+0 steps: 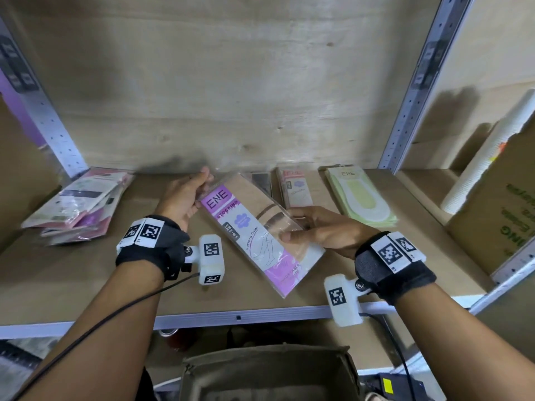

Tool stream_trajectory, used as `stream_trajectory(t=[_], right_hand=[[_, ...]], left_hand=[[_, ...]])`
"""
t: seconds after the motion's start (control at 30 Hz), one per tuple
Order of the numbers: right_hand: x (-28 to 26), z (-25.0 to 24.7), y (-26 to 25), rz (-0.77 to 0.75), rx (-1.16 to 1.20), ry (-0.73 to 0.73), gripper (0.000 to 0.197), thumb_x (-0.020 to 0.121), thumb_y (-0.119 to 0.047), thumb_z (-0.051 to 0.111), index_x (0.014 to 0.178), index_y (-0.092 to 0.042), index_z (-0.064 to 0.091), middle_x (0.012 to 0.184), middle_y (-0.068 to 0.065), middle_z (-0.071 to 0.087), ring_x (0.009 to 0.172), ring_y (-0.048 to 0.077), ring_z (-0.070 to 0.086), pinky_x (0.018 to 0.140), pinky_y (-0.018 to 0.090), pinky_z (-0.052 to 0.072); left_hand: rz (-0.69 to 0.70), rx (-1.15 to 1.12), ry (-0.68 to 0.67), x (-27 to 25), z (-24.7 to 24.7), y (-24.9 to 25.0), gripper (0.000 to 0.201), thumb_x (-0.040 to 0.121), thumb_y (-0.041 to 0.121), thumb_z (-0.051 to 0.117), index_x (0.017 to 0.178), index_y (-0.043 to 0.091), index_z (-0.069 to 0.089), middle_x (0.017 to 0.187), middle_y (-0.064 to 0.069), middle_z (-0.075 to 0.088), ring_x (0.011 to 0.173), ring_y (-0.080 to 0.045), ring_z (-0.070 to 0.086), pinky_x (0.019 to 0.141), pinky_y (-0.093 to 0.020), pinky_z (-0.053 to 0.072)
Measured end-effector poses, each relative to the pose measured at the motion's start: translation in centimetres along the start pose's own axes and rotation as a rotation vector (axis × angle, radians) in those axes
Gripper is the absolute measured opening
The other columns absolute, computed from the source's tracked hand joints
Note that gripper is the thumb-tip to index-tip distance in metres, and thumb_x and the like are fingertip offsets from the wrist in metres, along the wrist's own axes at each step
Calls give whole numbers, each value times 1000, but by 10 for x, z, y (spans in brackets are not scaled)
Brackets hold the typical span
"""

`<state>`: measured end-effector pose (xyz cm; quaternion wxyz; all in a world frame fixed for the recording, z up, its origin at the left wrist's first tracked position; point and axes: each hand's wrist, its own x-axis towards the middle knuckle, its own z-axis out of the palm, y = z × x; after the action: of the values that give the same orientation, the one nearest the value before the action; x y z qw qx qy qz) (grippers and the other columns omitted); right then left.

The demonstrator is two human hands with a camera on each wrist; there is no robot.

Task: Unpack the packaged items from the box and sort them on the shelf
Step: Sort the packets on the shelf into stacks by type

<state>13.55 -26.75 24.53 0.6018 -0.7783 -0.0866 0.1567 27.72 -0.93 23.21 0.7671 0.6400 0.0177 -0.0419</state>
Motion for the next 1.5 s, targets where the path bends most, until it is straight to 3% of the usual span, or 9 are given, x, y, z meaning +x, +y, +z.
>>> stream_trajectory(t=[0.27,0.43,0.57,0.67,0.83,1.0,1.23,1.37,1.5], right_hand=[[-4,-5,0,-16,-79,-16,39,94,-9,64,133,-8,57,130,5,67,119,19,64,105,40,49],[-6,-3,1,-37,-64,-27,37,95,-6,62,132,-6,57,125,4,69,112,17,68,80,28,59],[-3,1,3,-50,-58,-35,38,95,-5,61,133,-5,56,128,8,67,121,23,63,103,35,50],[-2,5,2,-55,-44,-40,39,95,-5,62,133,-6,56,129,8,67,121,24,63,106,38,48],[4,20,2,-72,17,10,33,95,-7,62,128,-9,61,130,5,66,124,20,61,109,33,44],[27,43,-8,-81,89,184,23,99,-11,58,121,-9,65,122,13,69,113,25,63,101,34,44],[81,83,-30,1,302,357,20,93,10,49,99,-1,65,95,16,75,81,25,73,64,29,57],[115,99,-34,113,272,428,27,91,7,55,118,6,57,109,27,68,91,39,68,58,36,57],[137,110,-39,204,76,413,11,87,2,63,86,-8,60,84,12,69,69,26,71,49,28,52]], left_hand=[[-63,82,22,-6,-8,2,32,93,47,63,89,16,66,52,13,55,34,-1,47,31,-14,31],[-38,231,12,-20,-14,11,35,94,52,58,100,20,68,111,0,71,83,-18,71,69,-29,58],[-171,138,-129,-25,-24,17,26,99,39,54,97,14,59,73,-1,65,30,-4,43,28,-15,25],[-291,47,-245,-27,-32,19,22,103,30,47,89,15,57,38,3,49,25,-2,30,31,-16,21],[-331,-132,-153,-24,-41,18,33,100,43,50,88,14,61,41,7,47,28,-2,33,30,-13,25],[-256,-190,94,-18,-58,13,51,103,49,41,103,6,68,79,-7,70,53,-11,62,42,-16,51],[-298,147,-198,-28,-62,15,43,89,40,70,114,6,67,108,-13,74,98,-22,71,65,-23,60],[-204,281,-275,-23,-75,18,29,84,16,78,110,7,71,97,-7,78,82,-13,75,62,-18,57],[-129,463,-170,-14,-89,14,14,85,1,74,99,2,74,88,-11,76,64,-14,66,56,-18,52]])
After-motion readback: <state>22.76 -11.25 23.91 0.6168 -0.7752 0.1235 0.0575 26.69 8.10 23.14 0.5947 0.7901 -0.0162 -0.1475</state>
